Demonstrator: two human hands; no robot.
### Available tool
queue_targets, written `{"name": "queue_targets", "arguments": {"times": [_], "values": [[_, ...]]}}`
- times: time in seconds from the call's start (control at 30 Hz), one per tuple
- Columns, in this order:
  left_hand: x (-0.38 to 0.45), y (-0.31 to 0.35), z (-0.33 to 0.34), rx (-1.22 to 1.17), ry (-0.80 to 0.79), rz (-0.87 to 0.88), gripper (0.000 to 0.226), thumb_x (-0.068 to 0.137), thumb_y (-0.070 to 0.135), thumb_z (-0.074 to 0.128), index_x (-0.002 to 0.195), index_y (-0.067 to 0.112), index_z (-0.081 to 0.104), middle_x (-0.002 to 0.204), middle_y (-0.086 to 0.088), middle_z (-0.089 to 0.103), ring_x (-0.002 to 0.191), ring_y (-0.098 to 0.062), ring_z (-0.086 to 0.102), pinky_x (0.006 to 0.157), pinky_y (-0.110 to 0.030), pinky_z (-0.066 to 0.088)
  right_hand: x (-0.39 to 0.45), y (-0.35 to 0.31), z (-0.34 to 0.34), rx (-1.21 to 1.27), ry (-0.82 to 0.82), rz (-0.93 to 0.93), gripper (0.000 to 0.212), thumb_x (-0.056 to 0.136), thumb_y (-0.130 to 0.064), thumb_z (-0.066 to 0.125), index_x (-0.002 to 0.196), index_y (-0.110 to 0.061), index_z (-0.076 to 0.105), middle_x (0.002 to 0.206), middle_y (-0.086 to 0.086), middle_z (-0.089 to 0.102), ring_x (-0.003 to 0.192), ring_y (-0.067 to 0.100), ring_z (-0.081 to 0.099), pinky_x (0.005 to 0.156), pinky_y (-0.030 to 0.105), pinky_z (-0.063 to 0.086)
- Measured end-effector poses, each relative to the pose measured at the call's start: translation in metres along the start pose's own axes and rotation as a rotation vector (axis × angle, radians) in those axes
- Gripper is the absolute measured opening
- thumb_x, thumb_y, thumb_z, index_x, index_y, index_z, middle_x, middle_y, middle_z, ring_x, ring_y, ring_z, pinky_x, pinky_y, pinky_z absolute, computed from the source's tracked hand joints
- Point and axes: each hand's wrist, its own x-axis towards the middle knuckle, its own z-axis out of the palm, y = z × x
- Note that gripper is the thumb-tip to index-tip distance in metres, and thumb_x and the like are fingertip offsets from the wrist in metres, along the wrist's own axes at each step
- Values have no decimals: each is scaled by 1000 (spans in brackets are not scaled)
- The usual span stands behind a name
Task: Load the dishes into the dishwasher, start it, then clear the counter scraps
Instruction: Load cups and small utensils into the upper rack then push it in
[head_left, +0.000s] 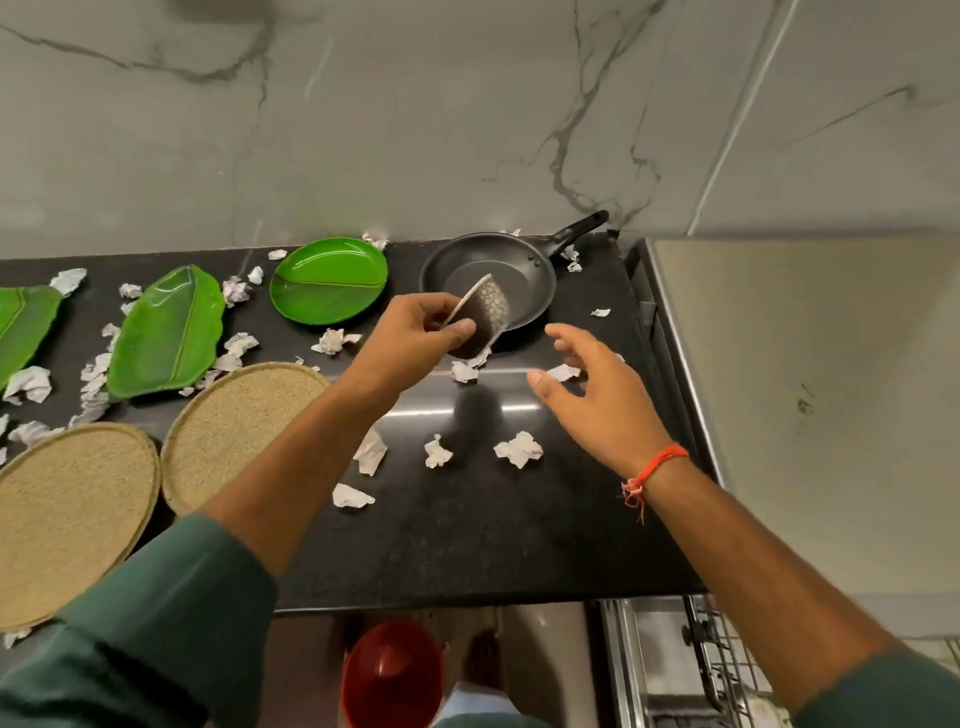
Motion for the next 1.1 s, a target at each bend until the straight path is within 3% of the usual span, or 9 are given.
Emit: {"name": "queue_targets", "arguments": {"times": [0.1, 0.27, 0.4, 0.5, 0.63, 0.83, 0.97, 1.1], "values": [[-15, 36, 32, -285, -195, -14, 18, 100, 9, 60, 112, 0, 70, 99, -18, 74, 88, -21, 70, 85, -31, 57, -8, 5, -22, 67, 57, 17, 80, 86, -39, 76, 153, -37, 33, 149, -4, 46, 131, 9, 47, 108, 32, 44], [-39, 84, 112, -614, -442, -132, 19, 104, 8, 49, 107, -2, 65, 96, -16, 72, 87, -23, 71, 79, -29, 59, -50, 30, -71, -13, 191, -33, 109, 66, -38, 93, 154, -37, 28, 148, -6, 44, 127, 0, 42, 99, -1, 29], [-74, 108, 189, -700, -618, -203, 18, 102, 10, 49, 106, -1, 63, 98, -18, 70, 85, -22, 70, 77, -30, 59, -115, 64, -121, -47, 358, 9, 104, 63, -40, 93, 151, -31, 37, 143, -9, 49, 129, 4, 47, 105, 9, 34], [-113, 118, 249, -641, -759, -249, 19, 102, 11, 50, 106, 1, 66, 102, -18, 71, 88, -22, 71, 81, -32, 60, -188, 97, -153, -35, 435, 106, 100, 63, -42, 93, 148, -33, 40, 139, -12, 50, 126, 2, 49, 105, 25, 46], [-167, 116, 329, -535, -928, -373, 18, 101, 11, 53, 104, 6, 70, 102, -15, 73, 86, -20, 72, 82, -32, 59, -285, 148, -174, 7, 500, 274, 99, 62, -48, 91, 147, -36, 42, 137, -14, 52, 124, 3, 52, 101, 36, 53], [-210, 106, 417, -108, -1085, -408, 24, 103, 28, 55, 124, 26, 67, 117, 7, 75, 112, -8, 69, 101, -31, 48, -404, 230, -202, 12, 604, 547, 95, 60, -45, 93, 141, -45, 44, 136, -17, 54, 119, 4, 55, 97, 36, 55], [-226, 95, 468, 110, -1091, -363, 26, 99, 36, 62, 125, 36, 65, 119, 16, 71, 111, -1, 65, 96, -25, 47, -447, 286, -220, 0, 612, 723, 96, 61, -47, 91, 143, -41, 41, 138, -6, 55, 123, 18, 55, 104, 48, 50], [-238, 79, 522, 218, -1102, -355, 36, 100, 30, 62, 135, 31, 56, 120, 16, 59, 109, 2, 55, 83, -18, 43, -459, 340, -228, -19, 573, 853, 99, 61, -47, 92, 145, -35, 39, 143, -3, 53, 130, 22, 50, 109, 48, 45]]}}
